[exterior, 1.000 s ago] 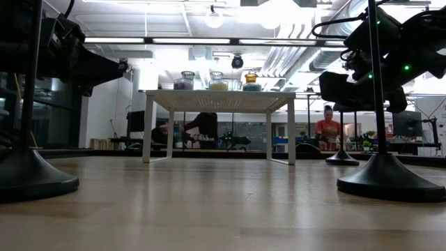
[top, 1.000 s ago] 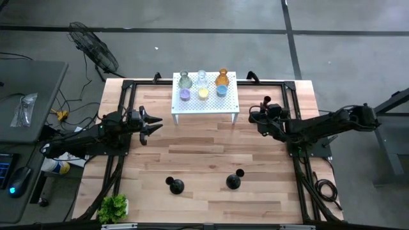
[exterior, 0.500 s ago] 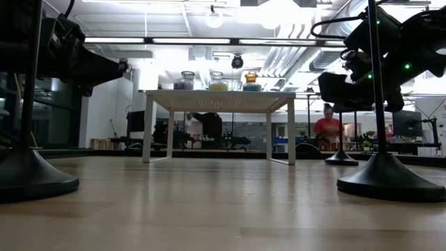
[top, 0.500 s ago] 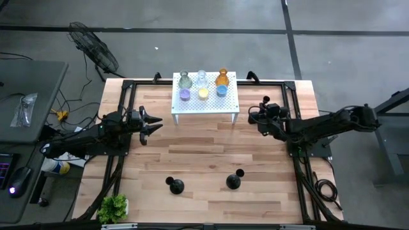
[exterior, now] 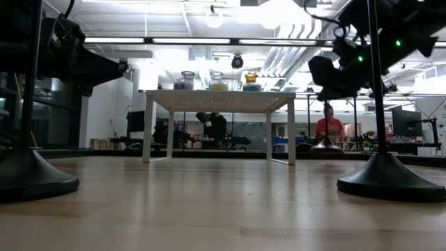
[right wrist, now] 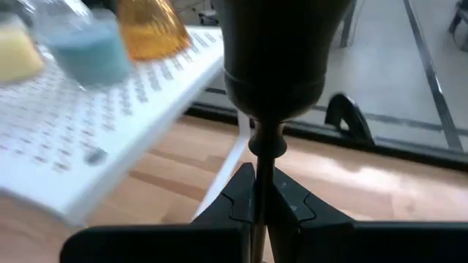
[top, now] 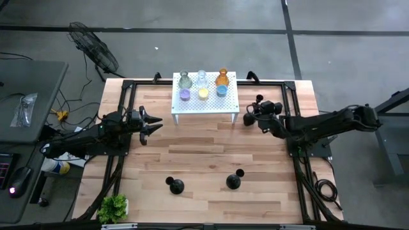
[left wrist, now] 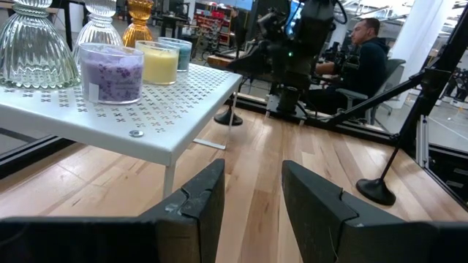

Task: Pick & Place candle stick holders
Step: Put the top right black candle holder on the shelf

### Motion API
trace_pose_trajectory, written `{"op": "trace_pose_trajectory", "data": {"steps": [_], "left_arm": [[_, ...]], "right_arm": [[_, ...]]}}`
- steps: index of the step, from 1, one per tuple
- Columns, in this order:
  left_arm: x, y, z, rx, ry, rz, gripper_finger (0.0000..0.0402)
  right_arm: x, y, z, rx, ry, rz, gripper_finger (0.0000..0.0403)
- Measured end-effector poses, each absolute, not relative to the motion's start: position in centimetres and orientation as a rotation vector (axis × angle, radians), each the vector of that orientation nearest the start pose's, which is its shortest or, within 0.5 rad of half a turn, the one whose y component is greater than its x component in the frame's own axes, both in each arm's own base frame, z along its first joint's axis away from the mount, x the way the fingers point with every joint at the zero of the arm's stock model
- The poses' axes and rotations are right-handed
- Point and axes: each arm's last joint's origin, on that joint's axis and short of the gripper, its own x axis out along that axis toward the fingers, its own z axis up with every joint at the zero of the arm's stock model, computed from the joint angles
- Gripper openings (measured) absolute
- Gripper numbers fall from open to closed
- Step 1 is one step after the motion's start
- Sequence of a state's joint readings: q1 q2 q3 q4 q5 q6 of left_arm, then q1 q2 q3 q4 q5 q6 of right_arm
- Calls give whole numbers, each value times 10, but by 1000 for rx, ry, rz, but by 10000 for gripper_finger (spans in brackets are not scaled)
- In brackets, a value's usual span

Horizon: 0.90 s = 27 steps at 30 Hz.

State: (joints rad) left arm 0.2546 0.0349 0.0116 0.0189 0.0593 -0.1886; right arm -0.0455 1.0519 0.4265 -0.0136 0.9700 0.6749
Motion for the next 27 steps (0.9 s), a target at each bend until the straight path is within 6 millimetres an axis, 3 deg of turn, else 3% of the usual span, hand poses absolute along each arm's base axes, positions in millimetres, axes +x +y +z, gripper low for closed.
{"op": "trace_pose_trajectory", "data": {"steps": [6, 18, 27], "left_arm": [[96, 23, 167, -188, -14, 195, 134], [96, 23, 167, -189, -15, 195, 134], [96, 23, 167, -189, -15, 195, 134]], "right_arm": [[194, -28, 211, 249, 239, -1093, 4], [177, -16, 263, 222, 265, -1042, 4], [176, -11, 303, 229, 268, -990, 4]]}}
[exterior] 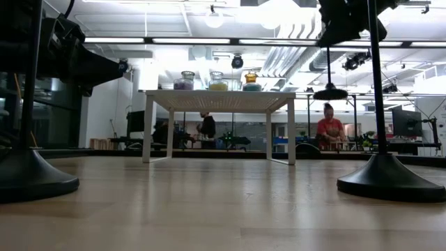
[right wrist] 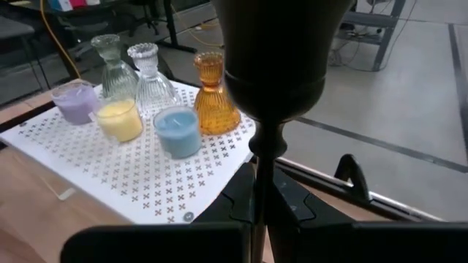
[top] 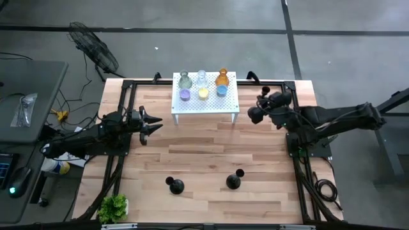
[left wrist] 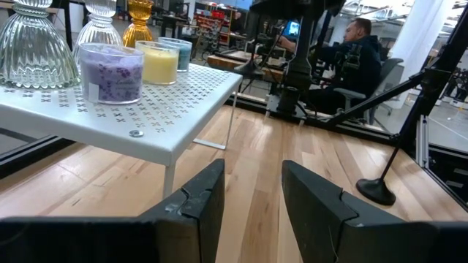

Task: Pick & Place candle stick holders
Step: Put the top right black candle holder on the shelf

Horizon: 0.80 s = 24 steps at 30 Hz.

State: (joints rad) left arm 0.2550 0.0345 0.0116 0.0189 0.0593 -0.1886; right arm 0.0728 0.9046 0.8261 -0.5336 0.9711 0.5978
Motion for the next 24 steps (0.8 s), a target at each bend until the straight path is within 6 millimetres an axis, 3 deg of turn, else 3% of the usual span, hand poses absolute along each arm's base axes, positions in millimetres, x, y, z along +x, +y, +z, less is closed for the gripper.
{"op": "trace_pose_trajectory", "data": {"steps": [6, 14, 24], "left_arm": [[96, 23, 167, -188, -14, 195, 134], [96, 23, 167, -189, -14, 195, 134], [96, 23, 167, -188, -14, 195, 134]], "right_arm": [[183, -8, 324, 211, 296, -985, 4], [216, -6, 352, 254, 306, -996, 4], [264, -11, 359, 260, 301, -1035, 4]]}}
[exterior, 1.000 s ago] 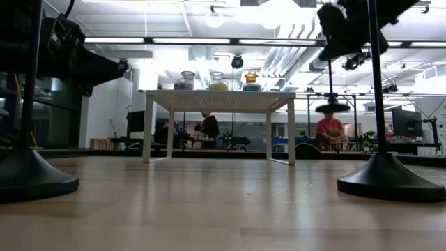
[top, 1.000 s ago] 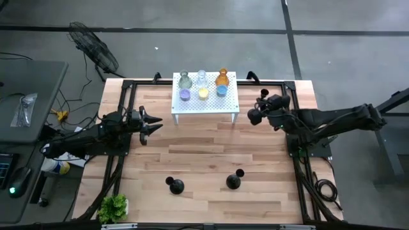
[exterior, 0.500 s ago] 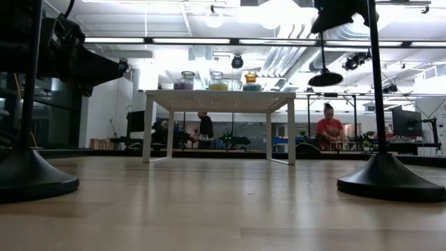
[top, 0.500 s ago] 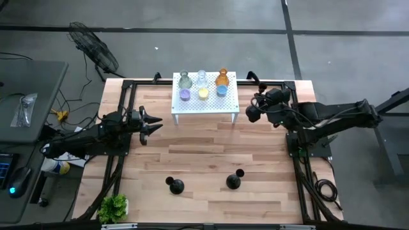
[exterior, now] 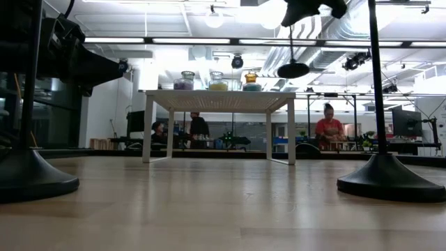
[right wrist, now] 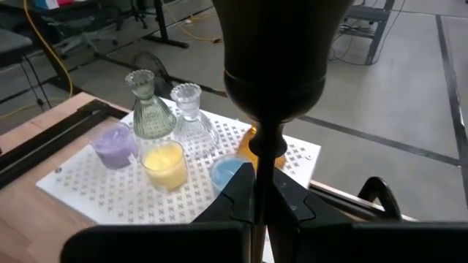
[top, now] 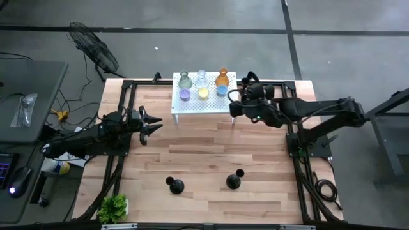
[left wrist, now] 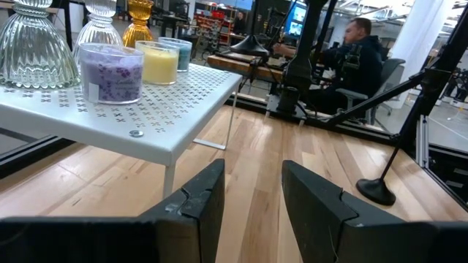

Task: Pick & Place candle stick holders
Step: Put the top right black candle holder on the shelf

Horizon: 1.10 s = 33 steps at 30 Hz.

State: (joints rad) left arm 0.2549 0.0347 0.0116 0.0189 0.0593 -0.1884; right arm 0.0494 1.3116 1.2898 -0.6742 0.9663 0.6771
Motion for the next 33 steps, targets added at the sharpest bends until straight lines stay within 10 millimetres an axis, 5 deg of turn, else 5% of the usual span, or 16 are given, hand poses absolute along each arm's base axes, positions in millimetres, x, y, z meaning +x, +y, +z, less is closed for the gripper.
{"op": "trace_pose_trajectory", "data": {"steps": [18, 33], "left_arm": [[96, 23, 167, -189, -14, 196, 134], [96, 23, 167, -188, -14, 196, 134]], "right_arm": [[319, -28, 342, 273, 251, -1093, 4], [335, -38, 341, 259, 278, -1110, 4]]}}
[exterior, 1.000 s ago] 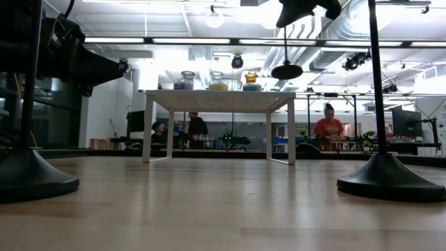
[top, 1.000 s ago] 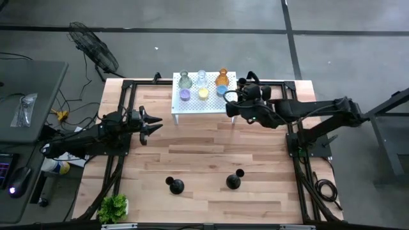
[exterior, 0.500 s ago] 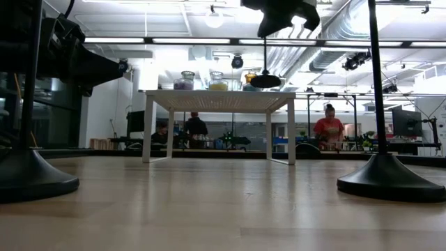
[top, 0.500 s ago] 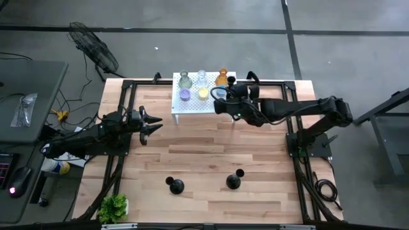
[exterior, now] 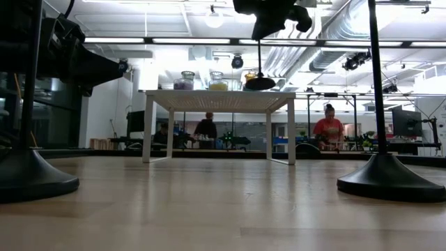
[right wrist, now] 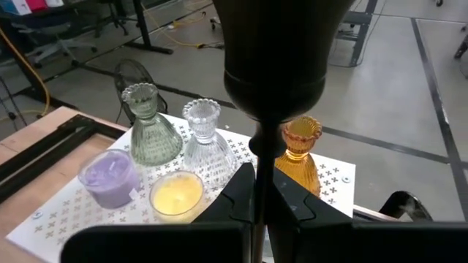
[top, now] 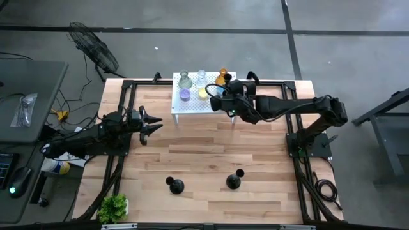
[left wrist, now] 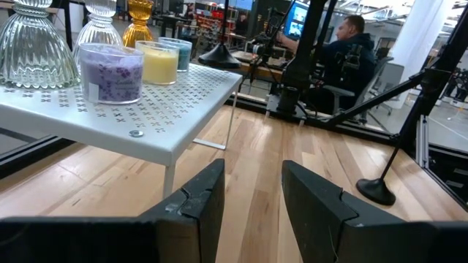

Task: Pick & Place candle stick holders
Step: Put the top right black candle holder on the shelf

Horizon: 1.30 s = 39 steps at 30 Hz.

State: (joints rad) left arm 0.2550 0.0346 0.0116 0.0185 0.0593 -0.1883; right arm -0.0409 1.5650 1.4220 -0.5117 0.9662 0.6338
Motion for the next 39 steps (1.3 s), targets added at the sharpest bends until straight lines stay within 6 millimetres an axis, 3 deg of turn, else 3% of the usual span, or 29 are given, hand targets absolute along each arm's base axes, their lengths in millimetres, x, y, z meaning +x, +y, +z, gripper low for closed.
{"op": "trace_pose_trajectory", "data": {"steps": [39], "left_arm": [[96, 23, 167, -188, -14, 195, 134]], "right_arm": [[342, -58, 327, 244, 321, -1164, 4]]}}
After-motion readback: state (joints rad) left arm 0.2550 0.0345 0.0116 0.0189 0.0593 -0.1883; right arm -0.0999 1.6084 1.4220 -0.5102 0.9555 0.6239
